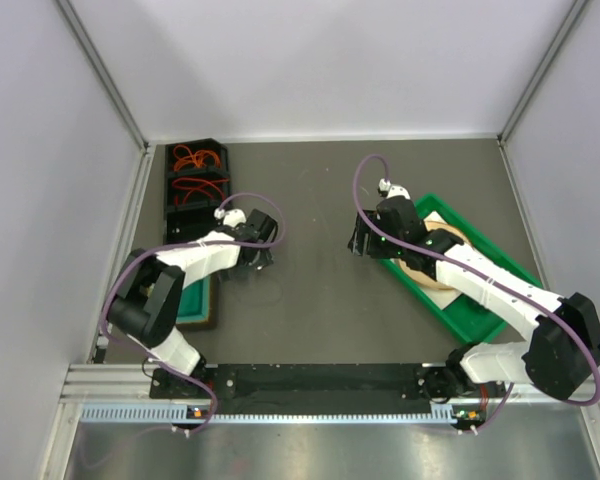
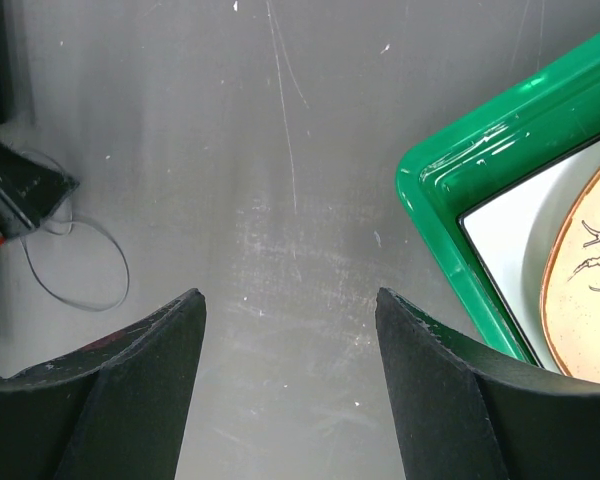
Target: Untangle the cables
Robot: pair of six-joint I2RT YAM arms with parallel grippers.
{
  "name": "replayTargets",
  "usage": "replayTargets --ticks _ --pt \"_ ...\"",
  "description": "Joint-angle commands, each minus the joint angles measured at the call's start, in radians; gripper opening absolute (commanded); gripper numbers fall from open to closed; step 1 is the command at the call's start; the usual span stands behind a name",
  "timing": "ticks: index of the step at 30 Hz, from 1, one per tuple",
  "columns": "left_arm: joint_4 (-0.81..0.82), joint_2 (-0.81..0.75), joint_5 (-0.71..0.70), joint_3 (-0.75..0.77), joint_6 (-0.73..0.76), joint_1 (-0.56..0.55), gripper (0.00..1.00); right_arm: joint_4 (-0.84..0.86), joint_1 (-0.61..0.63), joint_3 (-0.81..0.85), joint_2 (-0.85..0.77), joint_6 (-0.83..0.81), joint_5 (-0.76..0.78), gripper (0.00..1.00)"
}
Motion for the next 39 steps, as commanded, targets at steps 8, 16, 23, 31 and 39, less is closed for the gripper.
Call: replayTargets --ticks 8,16,23,31,39 --pt "0.134 0.071 0.132 -0.042 -0.015 0.03 0.89 0.02 0.005 0.002 -0.024 0.003 0.021 0.68" --pt "0.128 0.106 0.144 -0.056 -0.026 0.03 0.43 0.02 0.005 0.003 -0.026 0.003 0.021 0.68" --pt "0.116 0.115 0.147 -0.043 -0.017 0.03 0.0 0.025 0.007 0.0 -0.026 0.006 0.019 0.68" --pt "0.084 -0.068 0.2 0.06 0.055 0.029 0.0 0.02 0.005 0.008 -0.024 0.003 0.024 0.68" --pt "-0.039 -0.219 0.087 0.256 0.149 0.03 0.0 0.03 0.005 0.008 -0.016 0.006 0.018 0.68"
